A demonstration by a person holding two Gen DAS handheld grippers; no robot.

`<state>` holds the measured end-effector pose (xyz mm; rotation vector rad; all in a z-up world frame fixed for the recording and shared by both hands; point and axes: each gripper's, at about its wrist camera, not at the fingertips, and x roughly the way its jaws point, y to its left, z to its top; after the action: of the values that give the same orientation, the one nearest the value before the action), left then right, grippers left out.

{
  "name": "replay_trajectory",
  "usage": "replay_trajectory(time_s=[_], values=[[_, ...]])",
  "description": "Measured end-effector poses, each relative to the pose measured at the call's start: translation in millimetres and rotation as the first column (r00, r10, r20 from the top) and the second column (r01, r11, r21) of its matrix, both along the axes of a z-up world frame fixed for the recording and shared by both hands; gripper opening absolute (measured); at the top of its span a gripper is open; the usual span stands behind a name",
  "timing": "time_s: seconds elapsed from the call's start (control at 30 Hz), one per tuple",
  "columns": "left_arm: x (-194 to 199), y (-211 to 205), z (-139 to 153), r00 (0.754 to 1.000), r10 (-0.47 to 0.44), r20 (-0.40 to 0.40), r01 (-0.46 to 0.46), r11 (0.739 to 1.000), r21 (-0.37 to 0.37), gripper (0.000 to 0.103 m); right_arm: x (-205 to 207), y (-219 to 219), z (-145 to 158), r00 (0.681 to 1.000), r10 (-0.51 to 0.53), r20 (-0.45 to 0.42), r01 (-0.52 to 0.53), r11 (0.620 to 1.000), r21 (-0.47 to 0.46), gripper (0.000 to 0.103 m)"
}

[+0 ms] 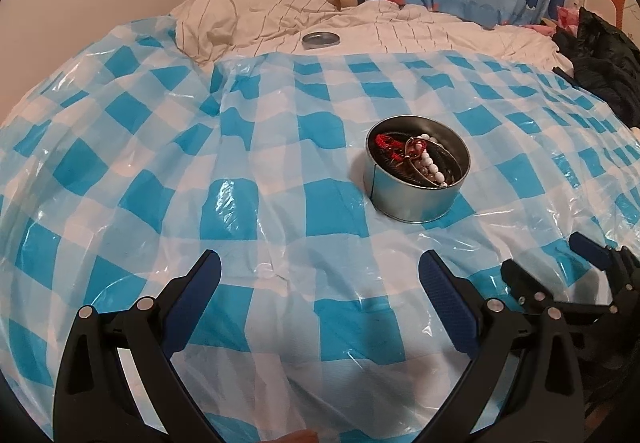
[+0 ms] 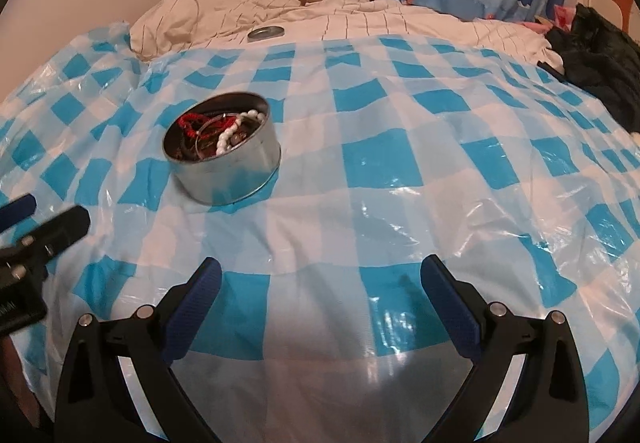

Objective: Organize jewelry

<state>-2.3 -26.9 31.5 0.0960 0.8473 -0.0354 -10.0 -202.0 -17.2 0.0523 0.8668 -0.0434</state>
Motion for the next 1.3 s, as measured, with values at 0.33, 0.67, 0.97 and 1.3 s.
replay_trajectory(time_s=[0.33,0.67,0.97,1.3], values=[[13,-8,-6,1.000,-0.016,-0.025,0.015,0.999,-0.034,0.095,2,-6,-4,1.000,-0.020,0.019,0.020,1.000,0.011,0.096],[19,-23,-13,0.998,-0.039,-0.043,0.037,0.998,-0.043,0.095,4,-6,-5,1.000,-0.010,-0.004,0.010,1.000,0.009,0.096],[18,-22,-13,0.998,-0.040,-0.042,0.038,0.999,-0.032,0.095,5,-5,-9,1.000,-0.007,-0.015,0.007,1.000,0.002,0.096],[19,-21,-12,0.999,-0.035,-0.038,0.034,0.999,-0.036,0.095,6,-3,-12,1.000,-0.002,-0.031,0.002,1.000,-0.003,0.096]])
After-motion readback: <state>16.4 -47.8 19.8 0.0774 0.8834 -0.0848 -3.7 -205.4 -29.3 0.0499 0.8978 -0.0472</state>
